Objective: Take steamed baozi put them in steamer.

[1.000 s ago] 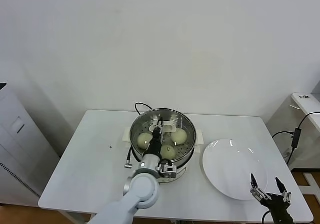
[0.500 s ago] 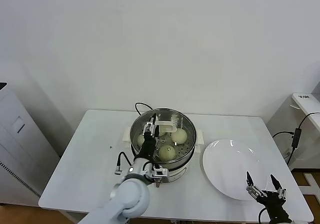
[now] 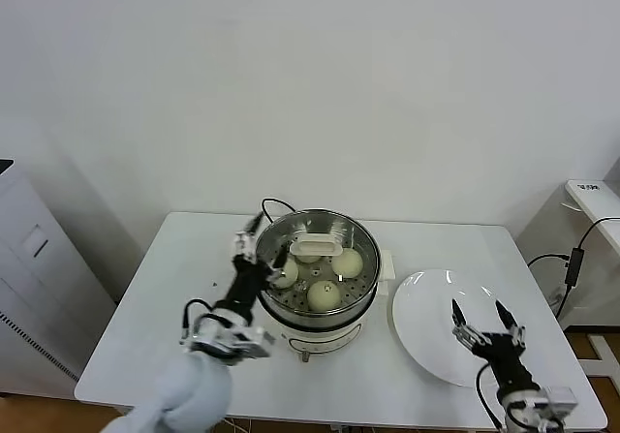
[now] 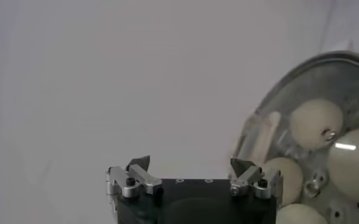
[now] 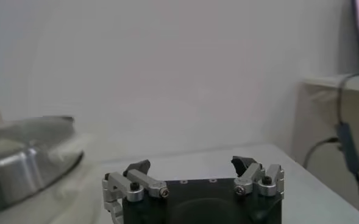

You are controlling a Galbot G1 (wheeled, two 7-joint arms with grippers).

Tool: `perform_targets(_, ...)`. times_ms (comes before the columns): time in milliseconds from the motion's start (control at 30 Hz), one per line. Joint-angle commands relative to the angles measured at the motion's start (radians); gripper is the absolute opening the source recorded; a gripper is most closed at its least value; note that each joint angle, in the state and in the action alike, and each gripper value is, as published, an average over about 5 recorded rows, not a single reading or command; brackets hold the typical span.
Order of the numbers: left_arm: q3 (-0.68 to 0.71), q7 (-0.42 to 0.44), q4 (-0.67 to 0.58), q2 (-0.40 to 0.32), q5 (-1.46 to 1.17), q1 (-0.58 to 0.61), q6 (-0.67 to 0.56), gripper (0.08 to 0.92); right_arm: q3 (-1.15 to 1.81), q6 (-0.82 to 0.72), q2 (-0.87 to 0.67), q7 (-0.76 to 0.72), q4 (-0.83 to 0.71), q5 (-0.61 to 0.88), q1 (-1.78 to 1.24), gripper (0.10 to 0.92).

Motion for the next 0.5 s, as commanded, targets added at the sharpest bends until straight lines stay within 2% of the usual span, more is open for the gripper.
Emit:
perform_targets(33, -0.627, -0.052, 0.022, -0.101, -0.54, 0.284, -0.363, 0.823, -0.132, -0.047, -0.065, 0.049, -0.043, -0.007, 0.209, 0.823)
perform_targets(167, -0.727, 0.039, 0.1, -0.169, -0.635, 0.39, -0.541, 0.823, -0.155, -0.039, -0.047, 0.058, -0.07, -0.034, 0.216, 0.823)
perform_targets(233, -0.755, 0.066, 0.127, -0.202, -0.646, 0.432, -0.591, 0.823, -0.158, -0.036, -0.036, 0.055, -0.084, -0.044, 0.216, 0.823)
perform_targets(367, -0.786, 0.087, 0.141, -0.268, -0.679, 0.487, -0.606, 0.823, -0.157, -0.036, -0.023, 0.046, -0.084, -0.044, 0.209, 0.823)
perform_targets(500, -0.79, 0.133, 0.137, -0.304, -0.721, 0.526, -0.618, 0.823, -0.154, -0.035, -0.022, 0.037, -0.078, -0.042, 0.199, 0.823)
